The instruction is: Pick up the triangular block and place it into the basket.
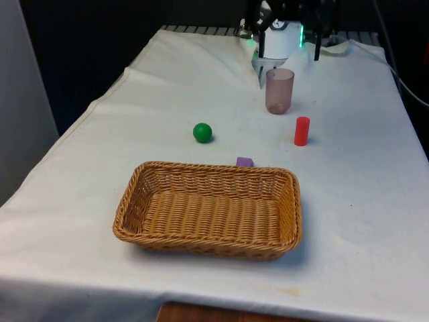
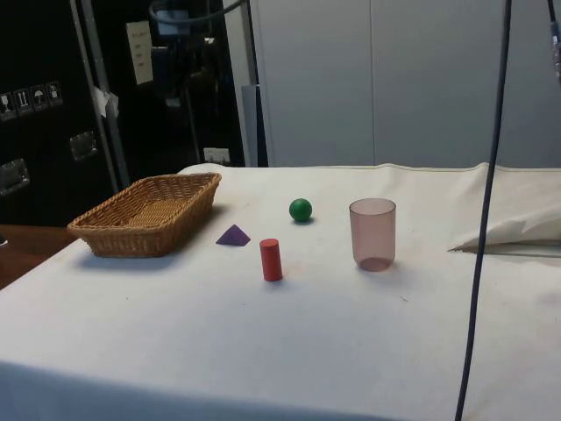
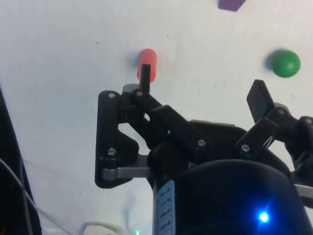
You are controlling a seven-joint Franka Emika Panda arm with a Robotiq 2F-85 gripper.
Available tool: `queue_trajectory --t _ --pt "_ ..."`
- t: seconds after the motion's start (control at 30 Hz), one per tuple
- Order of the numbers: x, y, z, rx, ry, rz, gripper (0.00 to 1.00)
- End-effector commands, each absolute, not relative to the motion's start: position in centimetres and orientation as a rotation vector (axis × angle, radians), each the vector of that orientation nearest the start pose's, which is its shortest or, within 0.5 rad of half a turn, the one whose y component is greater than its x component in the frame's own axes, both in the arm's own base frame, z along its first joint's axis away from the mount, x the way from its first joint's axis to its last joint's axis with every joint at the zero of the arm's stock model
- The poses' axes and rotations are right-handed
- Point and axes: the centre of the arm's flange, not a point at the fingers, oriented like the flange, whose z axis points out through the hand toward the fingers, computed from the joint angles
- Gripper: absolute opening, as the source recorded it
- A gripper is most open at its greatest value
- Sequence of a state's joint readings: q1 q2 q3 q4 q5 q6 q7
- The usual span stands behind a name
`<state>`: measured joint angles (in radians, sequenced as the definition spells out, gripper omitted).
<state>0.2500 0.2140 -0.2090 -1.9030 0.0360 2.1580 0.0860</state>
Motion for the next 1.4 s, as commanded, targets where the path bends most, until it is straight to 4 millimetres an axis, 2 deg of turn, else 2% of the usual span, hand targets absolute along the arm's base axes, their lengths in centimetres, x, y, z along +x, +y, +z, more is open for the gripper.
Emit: queue_trajectory --t 0.0,0.53,0.87,1.03,1.07,1.13,1.3,1.37 --pt "61.0 3.2 39.0 -3.154 0.095 -0.101 1.0" --pt "60.3 0.9 35.6 -3.167 0.008 -0.109 1.0" --pt "60.3 0.0 32.5 -3.175 -0.054 -0.147 1.0" --pt "60.2 -0.7 30.3 -3.183 -0.078 -0.153 1.0" --pt "60.3 -0.5 30.7 -3.191 -0.072 -0.139 1.0" --pt "60.1 -1.1 29.2 -3.189 -0.09 -0.152 1.0" --pt "60.0 -1.6 27.4 -3.198 -0.108 -0.15 1.0" --pt "60.0 -1.6 27.4 -3.21 -0.103 -0.138 1.0"
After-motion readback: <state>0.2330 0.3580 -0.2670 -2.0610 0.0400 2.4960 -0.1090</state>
